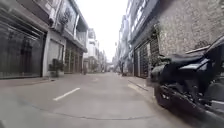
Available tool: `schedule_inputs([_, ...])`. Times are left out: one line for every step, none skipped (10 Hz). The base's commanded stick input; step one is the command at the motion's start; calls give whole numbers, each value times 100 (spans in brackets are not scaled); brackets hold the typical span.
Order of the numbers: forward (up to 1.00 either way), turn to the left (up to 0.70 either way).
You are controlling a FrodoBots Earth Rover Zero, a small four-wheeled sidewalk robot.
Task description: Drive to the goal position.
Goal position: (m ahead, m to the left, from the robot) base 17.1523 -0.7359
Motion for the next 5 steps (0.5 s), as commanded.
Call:
schedule_inputs([47, 1])
schedule_inputs([47, 1])
schedule_inputs([47, 1])
schedule_inputs([47, 1])
schedule_inputs([47, 1])
